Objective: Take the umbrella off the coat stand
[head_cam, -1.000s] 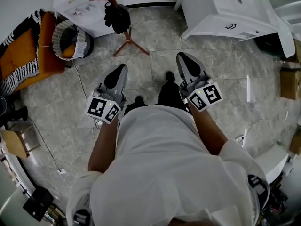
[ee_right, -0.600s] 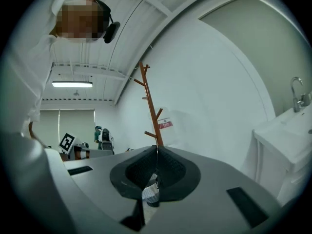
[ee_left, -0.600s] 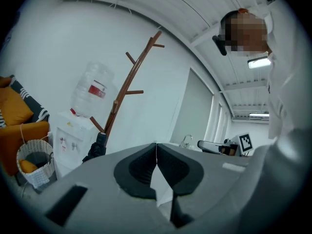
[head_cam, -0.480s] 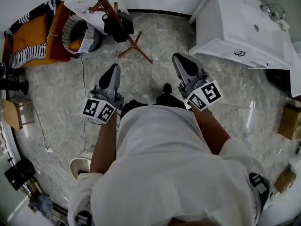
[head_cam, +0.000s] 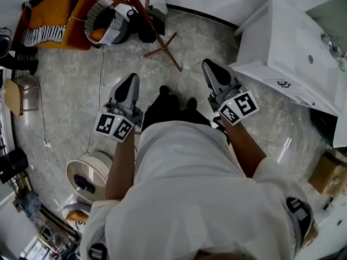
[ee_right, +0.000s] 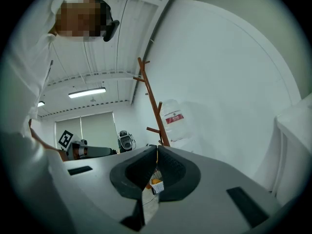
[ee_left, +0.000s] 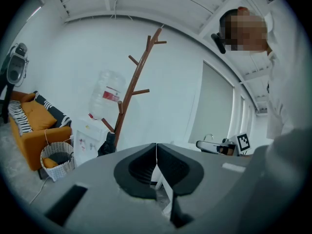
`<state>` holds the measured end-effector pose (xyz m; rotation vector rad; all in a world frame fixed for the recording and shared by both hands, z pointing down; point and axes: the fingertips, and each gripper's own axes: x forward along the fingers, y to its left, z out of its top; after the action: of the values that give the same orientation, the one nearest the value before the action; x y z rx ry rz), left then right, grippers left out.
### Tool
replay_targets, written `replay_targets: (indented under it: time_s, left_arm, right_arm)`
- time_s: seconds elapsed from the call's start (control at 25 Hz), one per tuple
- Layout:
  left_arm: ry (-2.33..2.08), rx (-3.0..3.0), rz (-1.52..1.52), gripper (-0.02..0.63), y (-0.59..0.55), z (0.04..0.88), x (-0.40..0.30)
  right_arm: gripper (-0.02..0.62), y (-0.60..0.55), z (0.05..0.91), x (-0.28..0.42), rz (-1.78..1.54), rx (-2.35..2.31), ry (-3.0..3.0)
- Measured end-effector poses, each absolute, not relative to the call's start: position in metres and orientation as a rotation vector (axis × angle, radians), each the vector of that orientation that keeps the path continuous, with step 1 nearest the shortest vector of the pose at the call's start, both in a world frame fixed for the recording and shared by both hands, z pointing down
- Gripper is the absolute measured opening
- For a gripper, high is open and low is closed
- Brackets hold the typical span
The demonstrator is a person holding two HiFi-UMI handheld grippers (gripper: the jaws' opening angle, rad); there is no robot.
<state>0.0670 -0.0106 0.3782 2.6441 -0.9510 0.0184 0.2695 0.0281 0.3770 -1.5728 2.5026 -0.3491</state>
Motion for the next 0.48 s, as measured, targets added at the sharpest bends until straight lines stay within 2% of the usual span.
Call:
replay_targets:
  time_s: [0.48]
  left_arm:
    - [-1.071,2.670,0.058,0.018,-0.090,0.404,0.053]
  right_arm:
    - [0.018,-0.034,0.383,0.262,-0.373,-1.556,2.623]
